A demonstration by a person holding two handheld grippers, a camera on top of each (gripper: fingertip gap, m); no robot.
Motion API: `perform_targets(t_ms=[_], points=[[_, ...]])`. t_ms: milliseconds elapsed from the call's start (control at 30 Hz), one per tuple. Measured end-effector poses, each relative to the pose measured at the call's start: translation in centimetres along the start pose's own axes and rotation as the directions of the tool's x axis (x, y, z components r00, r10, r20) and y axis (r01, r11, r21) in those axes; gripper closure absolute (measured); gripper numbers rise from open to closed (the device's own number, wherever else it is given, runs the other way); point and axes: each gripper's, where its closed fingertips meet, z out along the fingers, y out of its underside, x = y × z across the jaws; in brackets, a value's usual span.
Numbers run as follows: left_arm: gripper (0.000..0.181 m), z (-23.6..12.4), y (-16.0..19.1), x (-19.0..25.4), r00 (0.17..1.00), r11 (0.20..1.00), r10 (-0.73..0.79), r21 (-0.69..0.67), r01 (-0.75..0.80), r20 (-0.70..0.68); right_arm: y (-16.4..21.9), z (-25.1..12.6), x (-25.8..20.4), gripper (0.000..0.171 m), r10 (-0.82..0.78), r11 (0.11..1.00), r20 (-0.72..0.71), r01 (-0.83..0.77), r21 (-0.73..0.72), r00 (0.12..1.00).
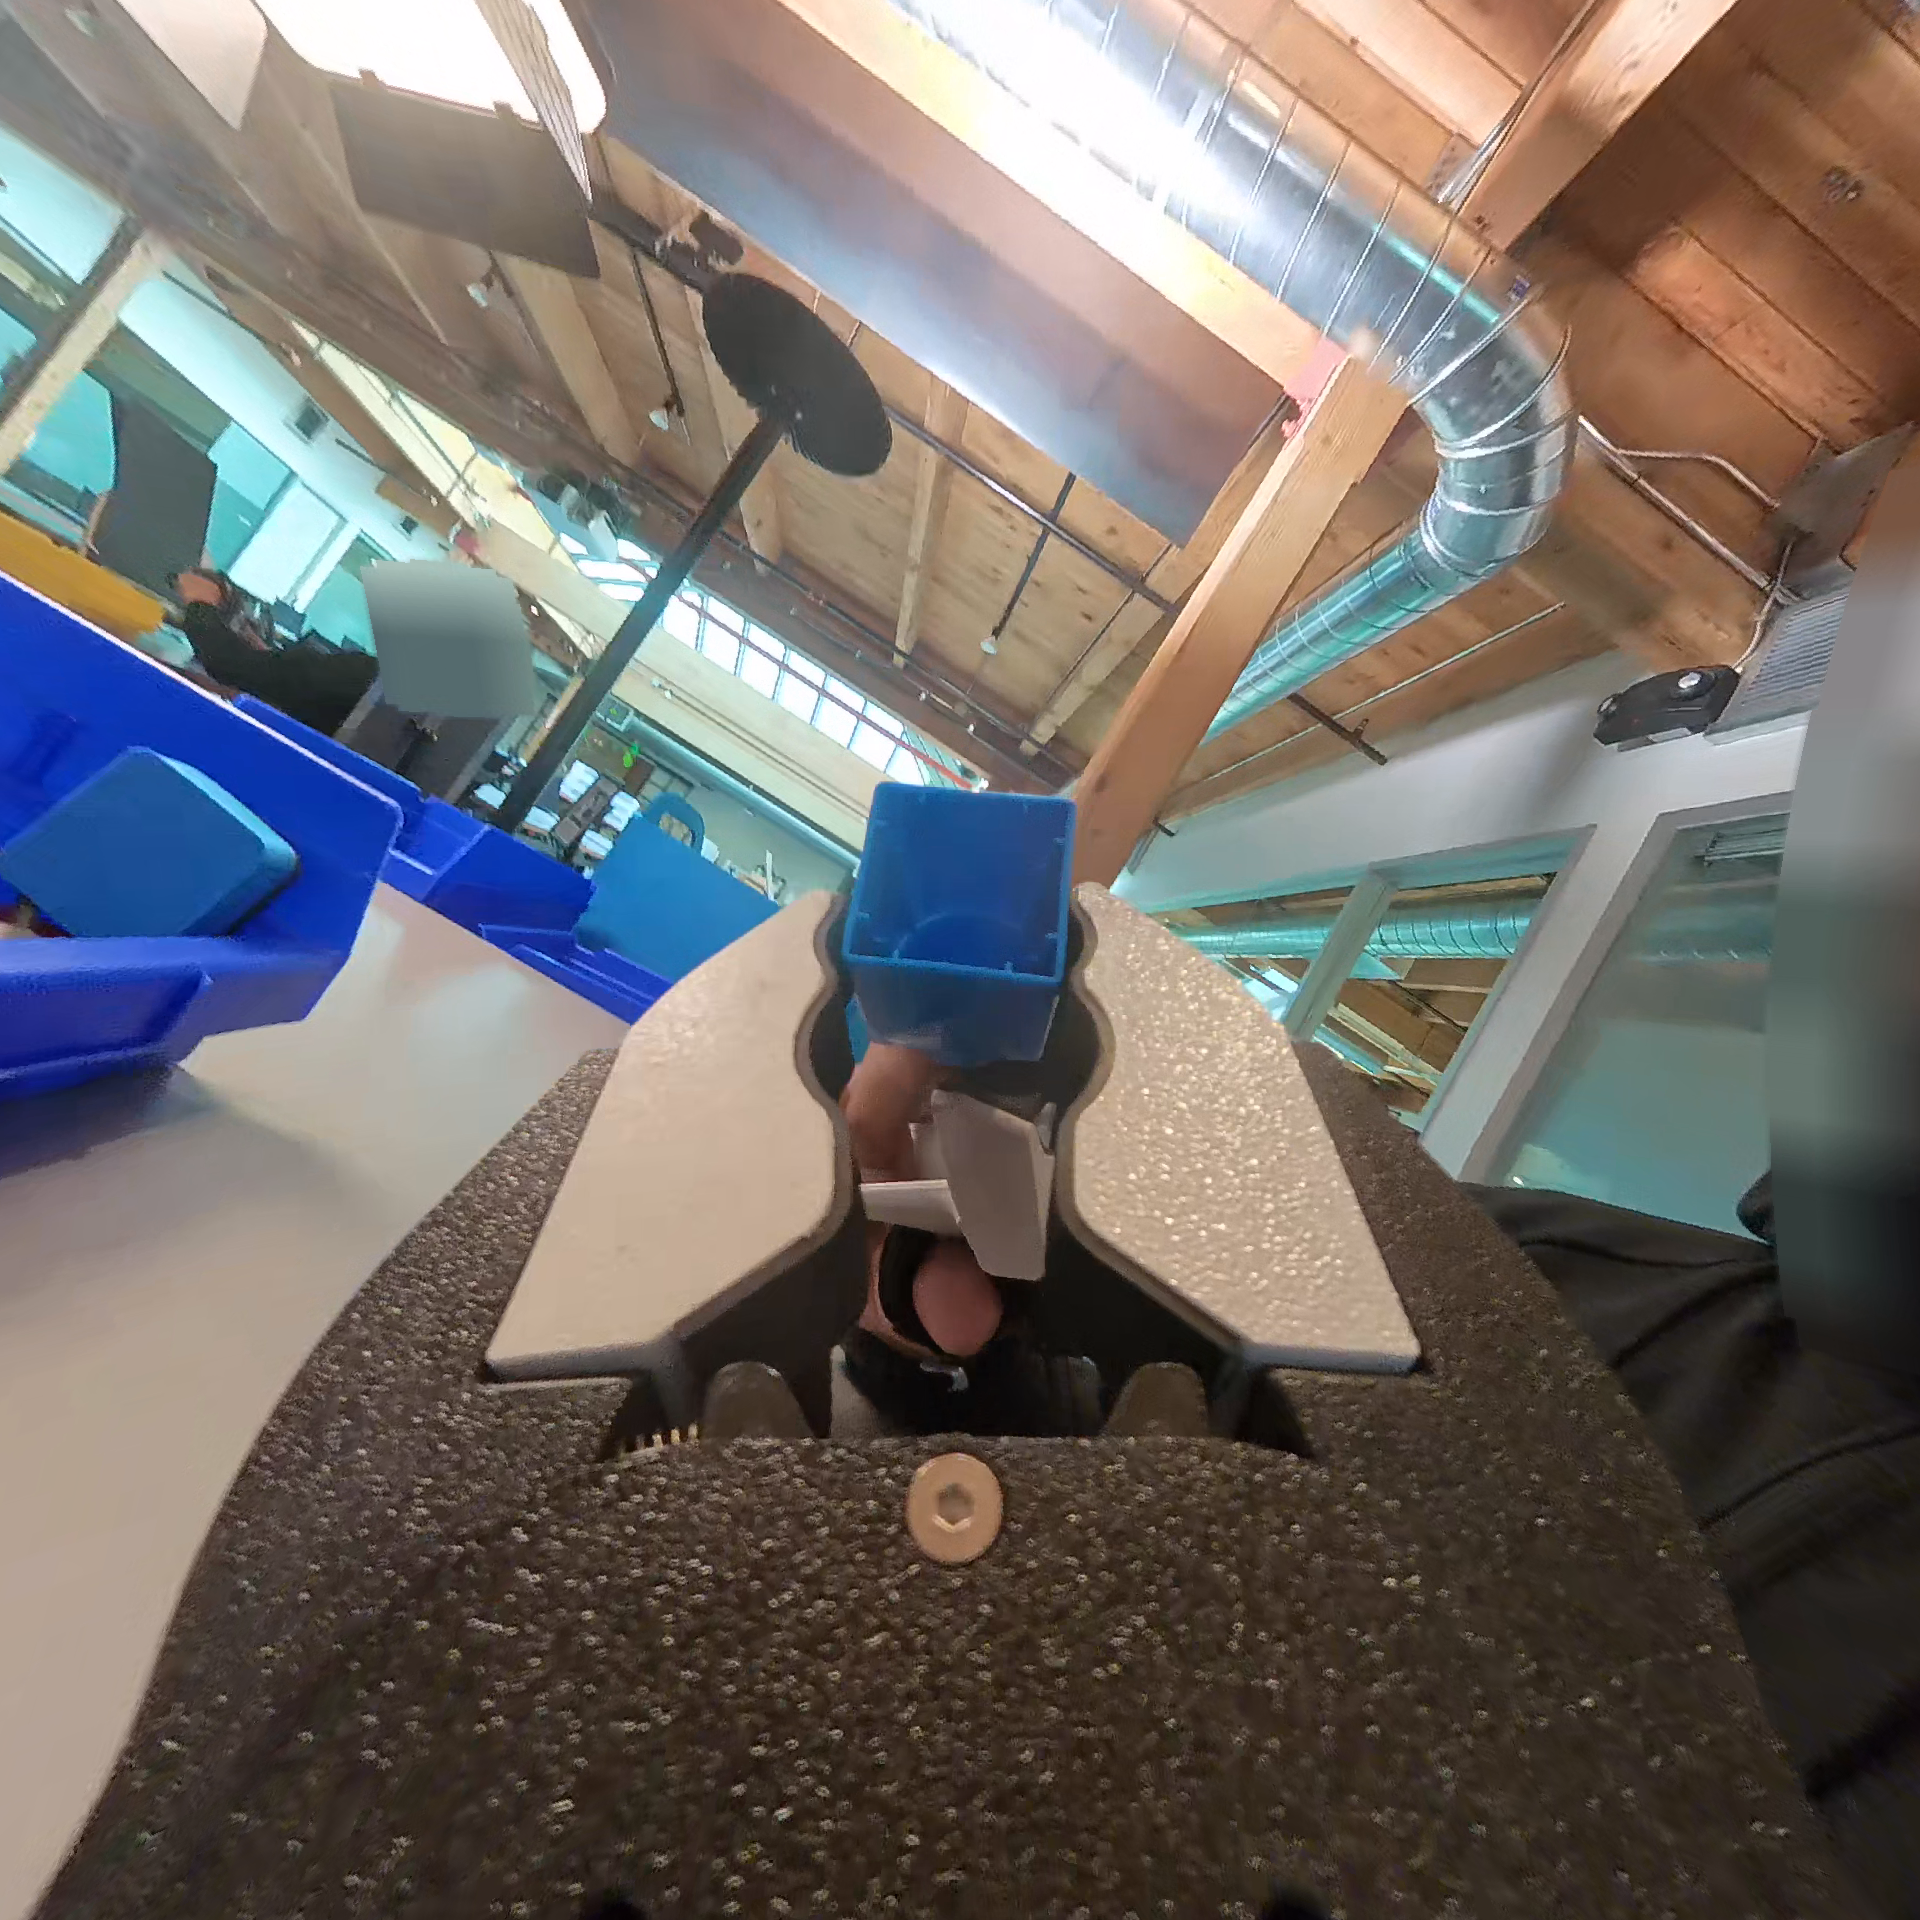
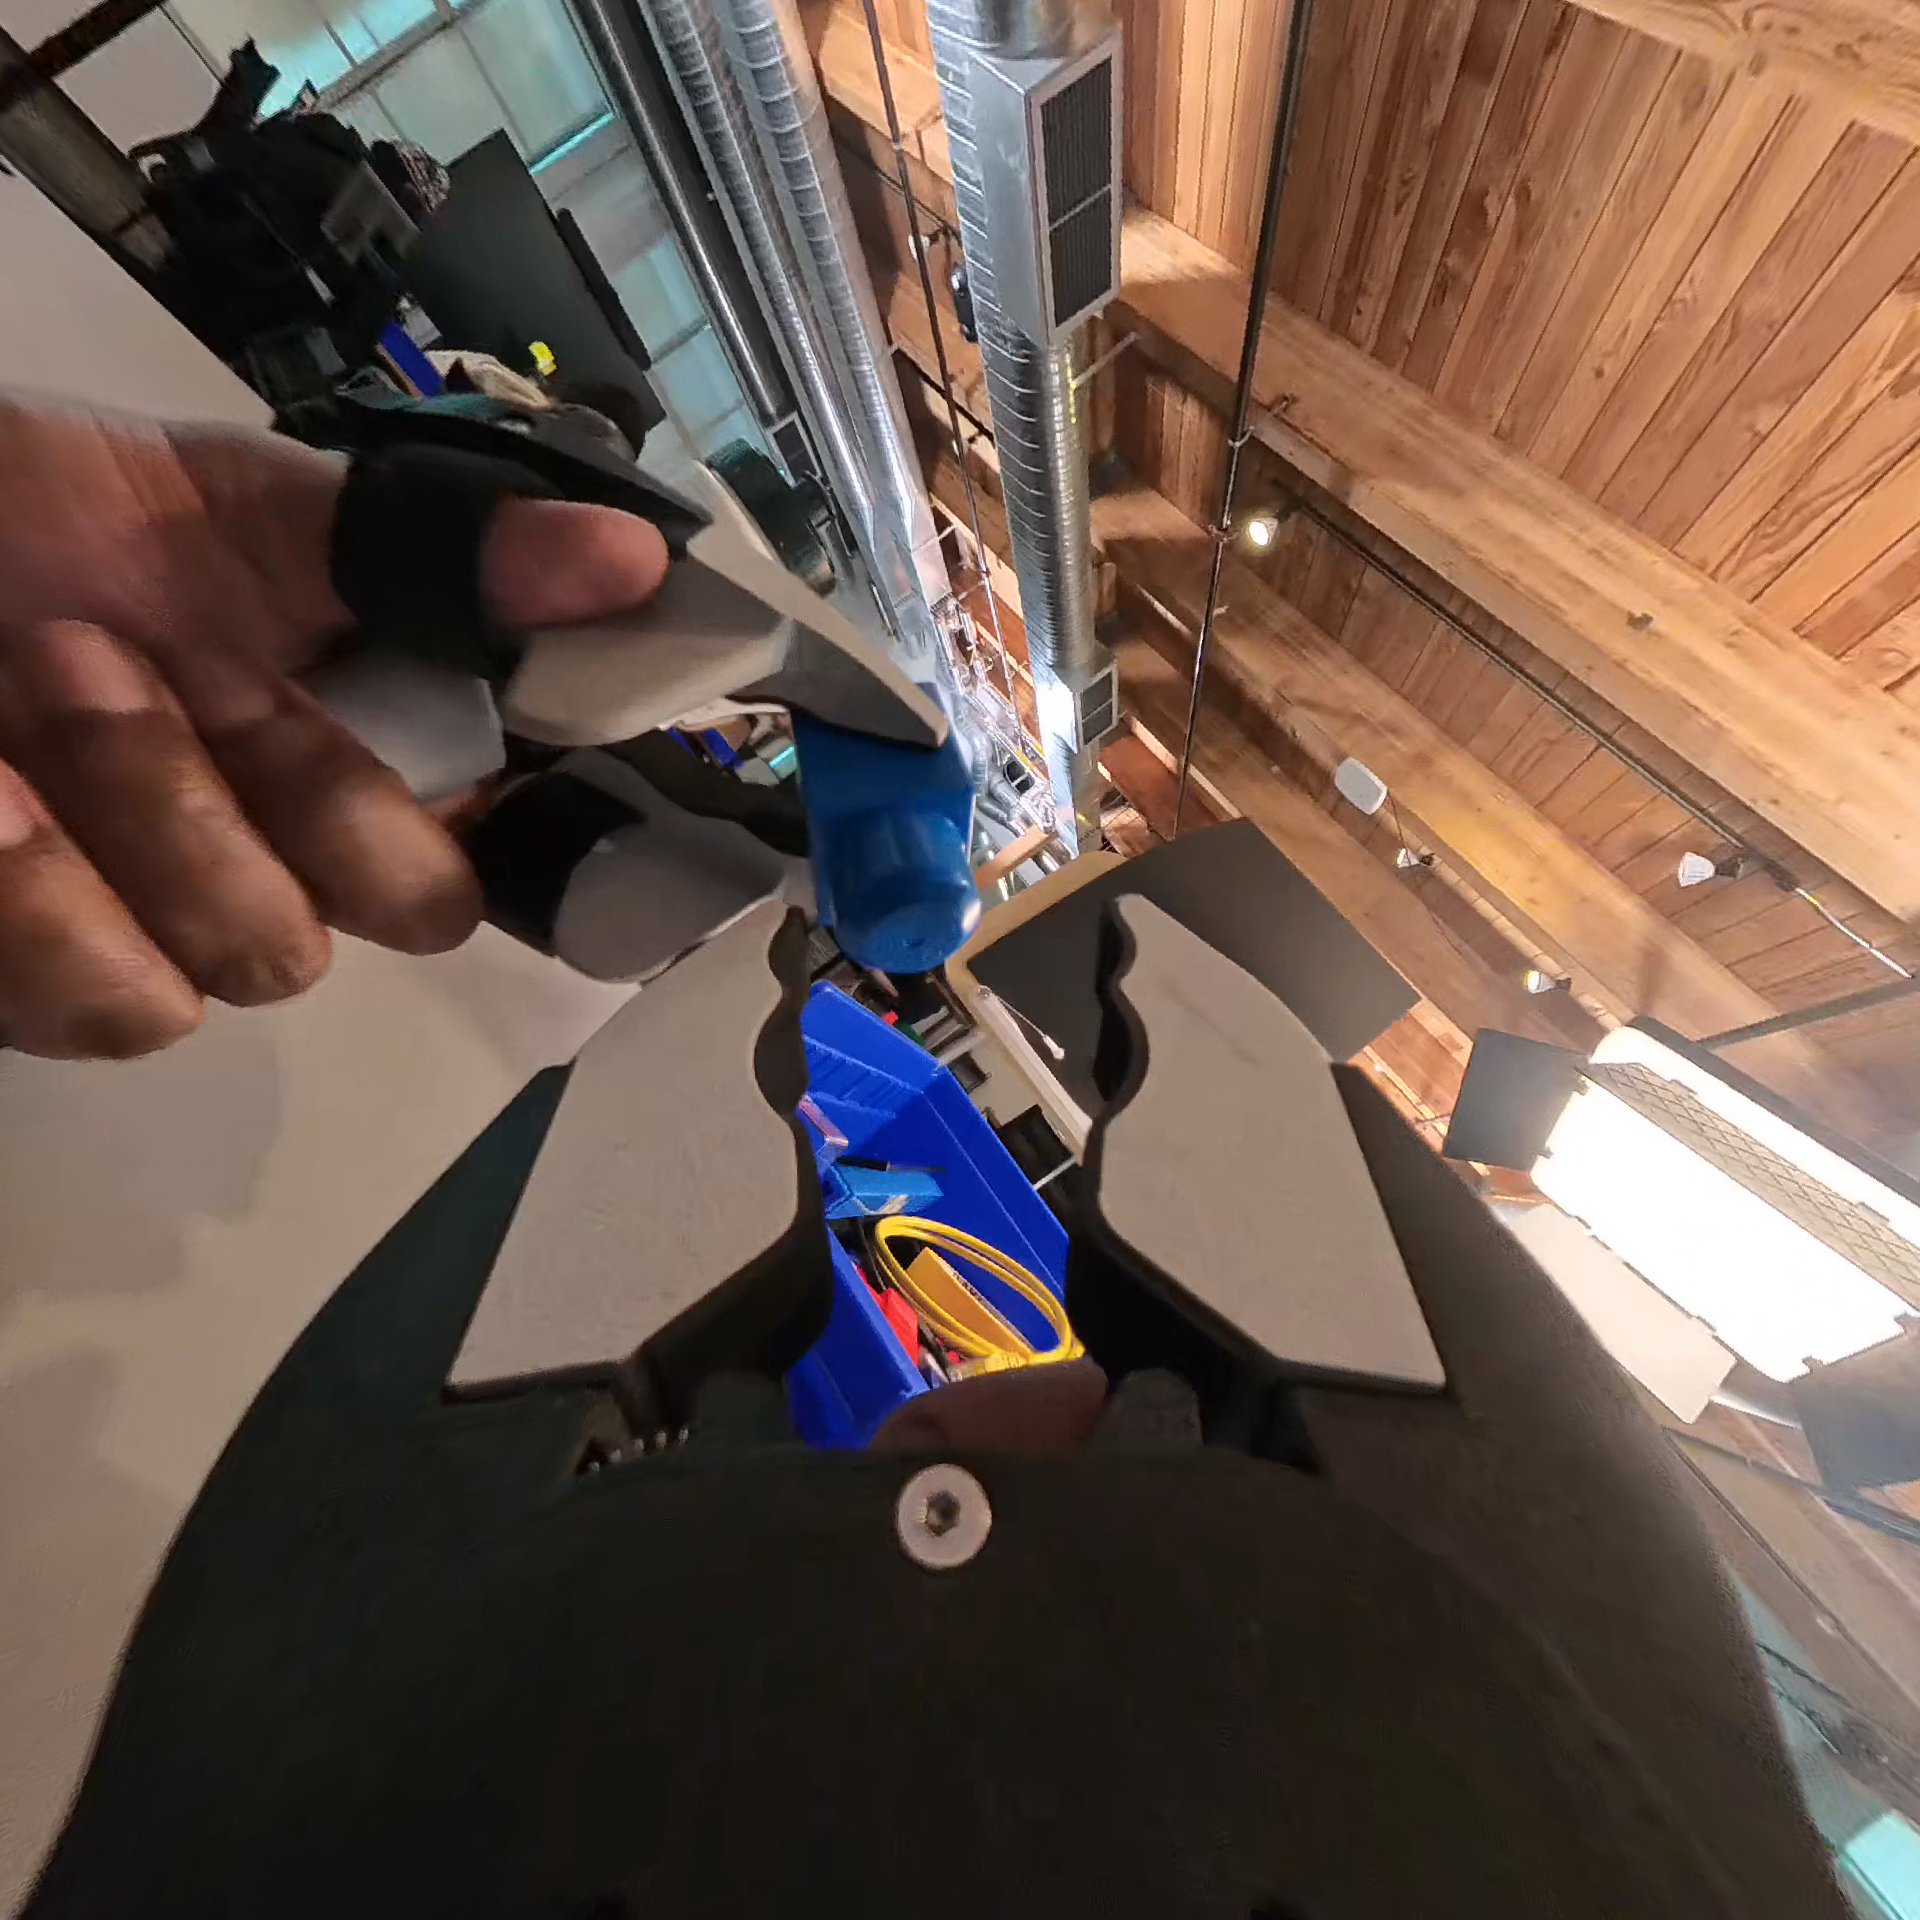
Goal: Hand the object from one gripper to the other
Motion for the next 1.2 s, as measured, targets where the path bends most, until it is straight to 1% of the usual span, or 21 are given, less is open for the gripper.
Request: perform_targets(t_ms=[100,133,200,233,267,333,367,433,500,533,567,633,667,700,733,800,867,967,1067,1133,1200], points=[[0.143,0.3,0.9,0.0,1.0,0.999,-0.017,-0.052,0.017,-0.004,0.0,0.0,-0.4,0.118,-0.027,1.0,0.01,0.027,0.0,1.0],[0.143,0.4,1.1,0.0,1.0,0.998,-0.017,-0.063,0.016,-0.005,0.1,0.0,-0.6,0.122,-0.042,0.999,0.011,0.042,-0.005,0.999],[0.143,0.5,1.2,0.1,1.0,0.998,0.0,-0.068,0.0,0.001,0.3,0.1,-0.9,0.139,-0.047,0.999,0.028,0.048,-0.012,0.998],[0.143,0.6,1.2,0.1,1.0,0.997,0.027,-0.066,-0.027,0.01,0.4,0.1,-0.8,0.139,-0.027,0.999,0.03,0.028,-0.021,0.999],[0.141,0.6,1.1,0.2,0.997,0.995,0.075,-0.06,-0.074,0.02,0.7,0.2,-0.6,0.139,0.014,0.999,0.031,-0.013,-0.037,0.999],[0.122,0.9,1.0,0.7,0.975,0.975,0.217,-0.053,-0.215,0.046,1.3,0.4,0.1,0.142,0.143,0.988,0.033,-0.141,-0.067,0.989],[0.117,1.0,1.1,0.8,0.951,0.952,0.303,-0.065,-0.298,0.066,1.5,0.4,0.5,0.142,0.227,0.972,0.045,-0.223,-0.073,0.973],[0.109,1.2,1.3,0.5,0.872,0.88,0.473,-0.111,-0.462,0.127,1.8,0.3,0.9,0.142,0.412,0.91,0.086,-0.406,-0.086,0.907],[0.107,1.3,1.5,0.2,0.799,0.814,0.58,-0.158,-0.559,0.161,2.2,0.4,1.0,0.142,0.571,0.821,0.135,-0.561,-0.109,0.81],[0.106,1.3,1.7,0.1,0.781,0.797,0.602,-0.173,-0.578,0.166,2.2,0.4,0.7,0.142,0.651,0.759,0.181,-0.637,-0.133,0.737],[0.106,1.4,1.8,0.1,0.772,0.789,0.613,-0.18,-0.588,0.168,2.1,0.3,0.2,0.142,0.729,0.681,0.236,-0.714,-0.163,0.642],[0.105,1.3,1.6,0.2,0.765,0.782,0.622,-0.17,-0.599,0.168,1.6,0.1,-0.4,0.142,0.854,0.487,0.327,-0.842,-0.231,0.404],[0.105,1.3,1.4,0.4,0.761,0.779,0.627,-0.158,-0.607,0.167,1.5,0.0,-0.2,0.142,0.89,0.391,0.35,-0.884,-0.256,0.292],[0.105,1.2,1.2,0.6,0.754,0.772,0.636,-0.151,-0.618,0.163,1.5,-0.1,0.0,0.142,0.91,0.308,0.363,-0.911,-0.275,0.198],[0.105,1.0,1.1,0.5,0.745,0.763,0.647,-0.157,-0.628,0.163,1.5,-0.2,0.3,0.142,0.921,0.241,0.37,-0.926,-0.29,0.124],[0.105,0.5,1.2,-0.2,0.726,0.745,0.666,-0.212,-0.633,0.172,1.5,-0.3,0.5,0.143,0.924,0.161,0.382,-0.937,-0.311,0.032],[0.106,0.2,1.5,-0.6,0.74,0.75,0.655,-0.256,-0.61,0.155,1.0,-0.6,0.0,0.142,0.91,0.13,0.413,-0.928,-0.349,-0.028],[0.107,0.2,2.2,-0.2,0.801,0.793,0.59,-0.259,-0.551,0.101,0.1,-0.9,-1.1,0.142,0.887,0.125,0.454,-0.904,-0.408,-0.082],[0.122,0.2,3.2,0.4,0.856,0.83,0.516,-0.27,-0.488,0.037,-0.1,-1.1,-1.8,0.142,0.883,0.154,0.463,-0.89,-0.43,-0.07],[0.138,0.1,2.9,0.6,0.862,0.84,0.506,-0.247,-0.483,0.033,0.0,-1.1,-2.2,0.142,0.886,0.169,0.46,-0.88,-0.443,-0.061],[0.143,0.0,2.7,0.6,0.869,0.849,0.494,-0.234,-0.473,0.033,-0.1,-1.0,-2.7,0.142,0.886,0.197,0.462,-0.871,-0.449,-0.038]])
